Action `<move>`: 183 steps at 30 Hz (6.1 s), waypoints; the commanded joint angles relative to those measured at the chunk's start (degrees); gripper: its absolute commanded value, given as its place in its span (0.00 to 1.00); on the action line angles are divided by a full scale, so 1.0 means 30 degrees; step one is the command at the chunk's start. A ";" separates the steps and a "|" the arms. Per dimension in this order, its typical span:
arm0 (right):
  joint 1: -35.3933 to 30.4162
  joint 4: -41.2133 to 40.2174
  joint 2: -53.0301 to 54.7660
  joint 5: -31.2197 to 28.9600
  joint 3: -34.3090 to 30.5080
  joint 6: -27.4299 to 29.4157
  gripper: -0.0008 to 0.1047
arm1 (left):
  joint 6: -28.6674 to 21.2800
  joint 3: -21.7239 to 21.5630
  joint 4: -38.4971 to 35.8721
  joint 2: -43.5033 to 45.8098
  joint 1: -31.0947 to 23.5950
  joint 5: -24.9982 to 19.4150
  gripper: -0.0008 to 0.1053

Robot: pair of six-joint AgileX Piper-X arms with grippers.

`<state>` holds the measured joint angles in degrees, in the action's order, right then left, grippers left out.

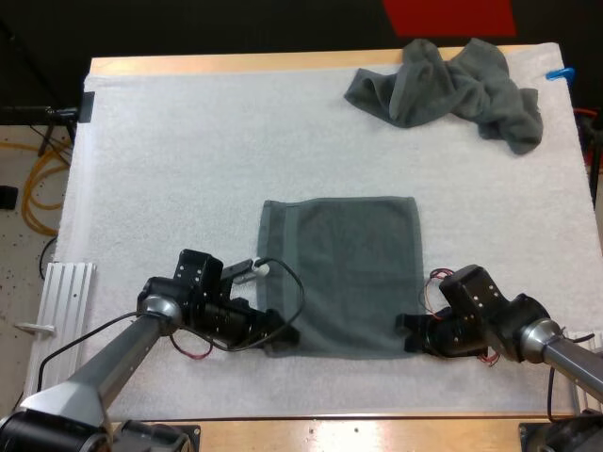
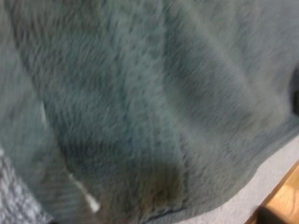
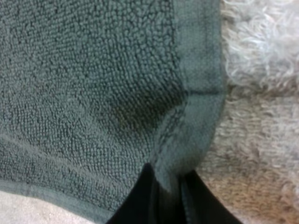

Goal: Pick towel from pile fold and stack

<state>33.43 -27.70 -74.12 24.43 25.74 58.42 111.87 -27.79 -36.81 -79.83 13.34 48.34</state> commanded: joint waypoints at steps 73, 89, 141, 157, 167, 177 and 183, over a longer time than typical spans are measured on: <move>-0.4184 1.4825 -0.4866 -0.1682 0.1812 -0.6427 0.45 | 0.4715 -0.1758 1.4165 -0.3285 -0.3845 -0.0602 0.42; -0.4184 1.5694 -0.1756 -0.1707 0.3828 0.0557 0.67 | 0.4710 -0.3860 1.4336 0.2171 -0.3845 -0.0178 0.55; -0.7480 0.2833 -0.8217 0.3808 0.7344 0.7168 0.67 | -0.1800 -0.5058 -0.5626 1.3277 -0.3845 -0.6340 0.78; -0.6141 0.1775 -0.8917 0.3395 0.7403 0.7739 0.18 | -0.1742 -0.5058 -0.5205 1.3235 -0.3845 -0.6257 0.78; -0.6141 -0.1263 -0.6316 -0.2384 0.7438 0.9824 0.01 | -0.1742 -0.5058 -0.5205 1.3235 -0.3845 -0.5751 0.78; -0.6141 -0.5616 -0.1107 -1.6390 0.7438 1.6009 0.01 | -0.1742 -0.5058 -0.5205 1.3235 -0.3845 -0.5751 0.78; -0.5928 -0.5955 -0.0225 -1.2683 0.7918 1.4082 0.01 | -0.1657 -0.5058 -0.5205 1.3235 -0.3845 -0.5751 0.78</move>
<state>15.29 -45.15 -75.16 -15.60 48.94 101.38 106.26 -42.83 -52.65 -40.07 1.96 30.67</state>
